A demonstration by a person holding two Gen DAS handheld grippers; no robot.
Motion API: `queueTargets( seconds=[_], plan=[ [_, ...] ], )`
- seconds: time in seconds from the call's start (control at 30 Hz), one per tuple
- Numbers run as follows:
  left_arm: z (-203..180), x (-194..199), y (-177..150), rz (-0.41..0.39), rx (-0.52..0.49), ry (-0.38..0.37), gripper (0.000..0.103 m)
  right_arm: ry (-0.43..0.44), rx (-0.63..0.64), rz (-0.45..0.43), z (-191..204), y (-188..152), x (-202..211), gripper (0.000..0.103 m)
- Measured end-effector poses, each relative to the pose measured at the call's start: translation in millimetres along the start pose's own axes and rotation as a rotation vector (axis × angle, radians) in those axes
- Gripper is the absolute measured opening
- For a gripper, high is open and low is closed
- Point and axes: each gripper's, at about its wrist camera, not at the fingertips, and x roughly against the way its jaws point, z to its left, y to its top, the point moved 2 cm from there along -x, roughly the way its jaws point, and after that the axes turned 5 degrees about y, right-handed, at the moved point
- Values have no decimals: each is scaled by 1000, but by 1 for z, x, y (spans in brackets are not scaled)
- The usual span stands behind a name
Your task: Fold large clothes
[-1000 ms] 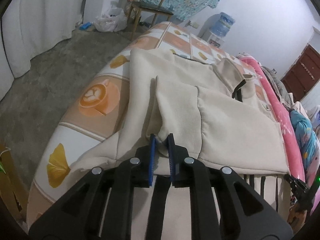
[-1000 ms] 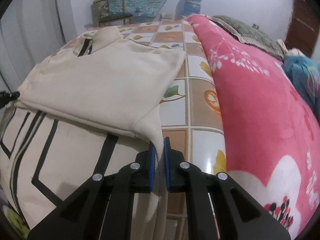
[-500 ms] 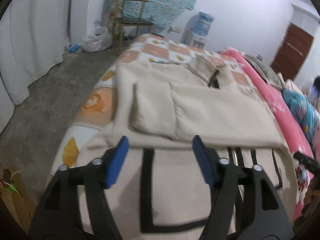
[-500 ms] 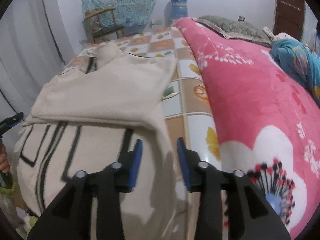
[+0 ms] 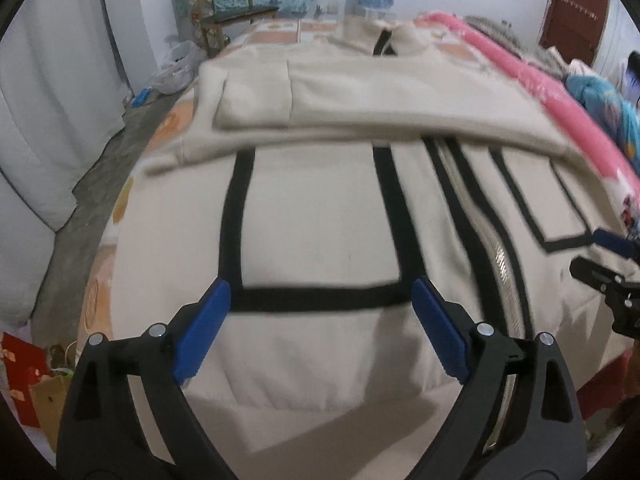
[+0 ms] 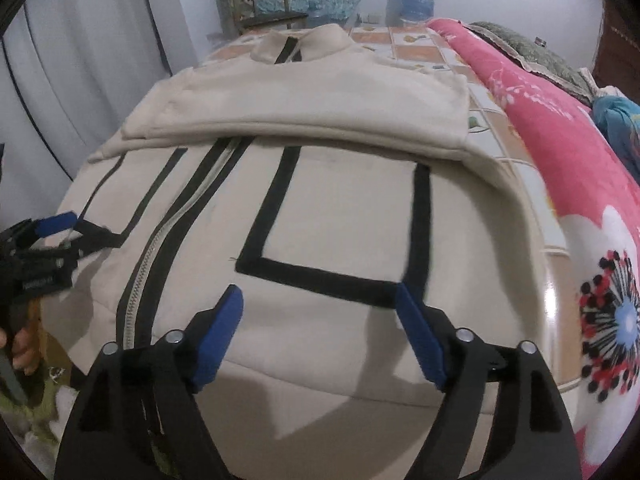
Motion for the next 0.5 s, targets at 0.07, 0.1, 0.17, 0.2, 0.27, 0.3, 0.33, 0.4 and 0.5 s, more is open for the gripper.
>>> queueTargets(
  seconds=[0.07, 0.1, 0.17, 0.2, 0.27, 0.3, 0.33, 0.4, 0.5],
  plan=[
    [-1, -2, -5, 2, 1, 23, 90, -2, -3, 7, 3, -1, -7, 83],
    [-2, -2, -5, -3, 1, 31, 91, -17, -3, 12, 3, -1, -11, 85],
    [-2, -2, -6, -12, -2, 51, 94, -40, 2, 25, 5, -3, -18, 89],
    [-1, -3, -7, -10, 7, 49, 95, -56, 10, 16, 7, -4, -18, 93],
    [2, -4, -8, -3, 35, 33, 95, -89, 12, 12, 7, -4, -19, 96],
    [2, -5, -8, -5, 32, 35, 95, -84, 4, 12, 5, -5, -20, 96],
    [1, -4, -8, -10, 27, 41, 95, -73, -14, 16, 3, -6, -20, 96],
    [1, -4, -9, -13, 31, 48, 96, -75, -12, 9, 3, -7, -20, 96],
    [1, -5, -7, -8, 34, 48, 96, -77, -17, 2, 3, -7, -20, 96]
  ],
)
